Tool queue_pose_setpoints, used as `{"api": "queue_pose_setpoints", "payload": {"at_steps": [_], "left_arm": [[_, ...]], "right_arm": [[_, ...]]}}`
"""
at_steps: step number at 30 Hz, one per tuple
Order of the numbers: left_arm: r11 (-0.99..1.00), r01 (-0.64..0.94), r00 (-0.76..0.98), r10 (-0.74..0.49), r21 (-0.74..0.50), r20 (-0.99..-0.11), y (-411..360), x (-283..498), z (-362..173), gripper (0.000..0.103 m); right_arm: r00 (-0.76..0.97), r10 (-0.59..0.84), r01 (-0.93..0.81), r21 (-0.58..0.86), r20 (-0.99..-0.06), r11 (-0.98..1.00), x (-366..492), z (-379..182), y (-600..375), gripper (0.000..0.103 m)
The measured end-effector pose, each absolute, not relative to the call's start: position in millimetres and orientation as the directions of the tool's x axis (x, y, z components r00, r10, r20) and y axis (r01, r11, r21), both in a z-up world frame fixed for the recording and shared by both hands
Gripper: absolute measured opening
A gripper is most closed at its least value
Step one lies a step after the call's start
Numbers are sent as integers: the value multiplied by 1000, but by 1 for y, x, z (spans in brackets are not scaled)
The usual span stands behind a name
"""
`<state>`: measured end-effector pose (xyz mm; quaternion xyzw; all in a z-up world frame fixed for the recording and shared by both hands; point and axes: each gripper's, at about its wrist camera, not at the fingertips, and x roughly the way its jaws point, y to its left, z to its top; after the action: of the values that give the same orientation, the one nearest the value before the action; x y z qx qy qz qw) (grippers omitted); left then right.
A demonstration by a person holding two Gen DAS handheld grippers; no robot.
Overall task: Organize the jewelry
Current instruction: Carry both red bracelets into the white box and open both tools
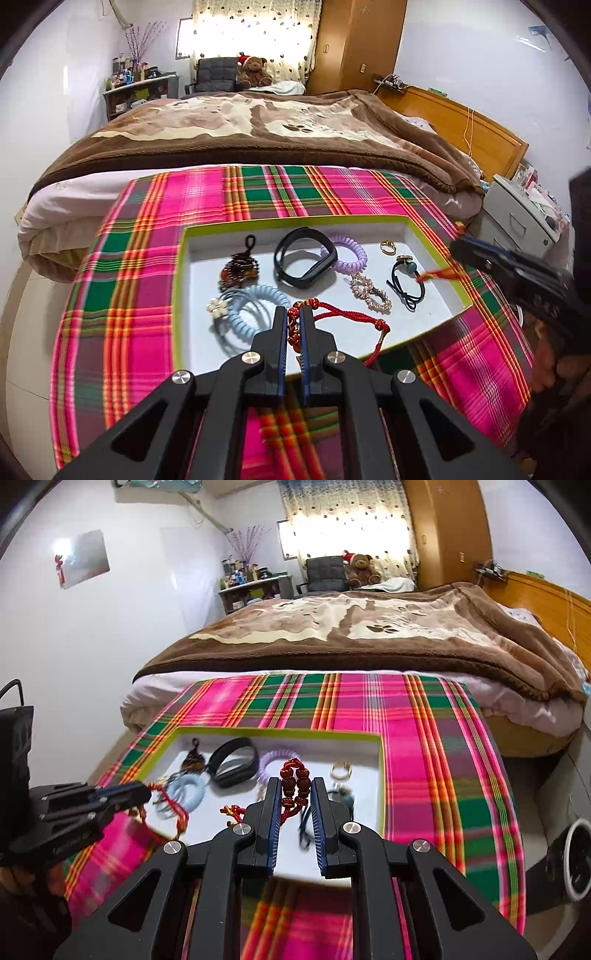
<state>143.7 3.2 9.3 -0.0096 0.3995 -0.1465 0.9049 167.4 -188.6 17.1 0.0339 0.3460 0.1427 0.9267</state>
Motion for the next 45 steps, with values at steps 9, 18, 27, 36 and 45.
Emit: {"api": "queue_pose_setpoints", "payload": {"at_steps": [9, 18, 27, 36, 45], "left_arm": [[957, 264, 601, -259, -118, -756, -12, 164, -9, 7], [962, 246, 576, -246, -121, -780, -13, 172, -22, 7], [960, 244, 565, -255, -137, -784, -13, 175, -24, 7], [960, 241, 569, -257, -141, -781, -11, 174, -23, 10], [960, 243, 572, -257, -138, -779, -12, 174, -22, 24]], "right_arm": [[663, 296, -283, 136, -688, 949, 225, -3, -189, 16], [602, 323, -325, 146, -731, 934, 251, -22, -182, 16], [582, 279, -328, 93, -764, 940, 260, -34, -176, 16], [585, 254, -335, 56, -770, 941, 259, -37, -169, 18], [597, 257, -323, 65, -760, 944, 260, -35, -169, 25]]}}
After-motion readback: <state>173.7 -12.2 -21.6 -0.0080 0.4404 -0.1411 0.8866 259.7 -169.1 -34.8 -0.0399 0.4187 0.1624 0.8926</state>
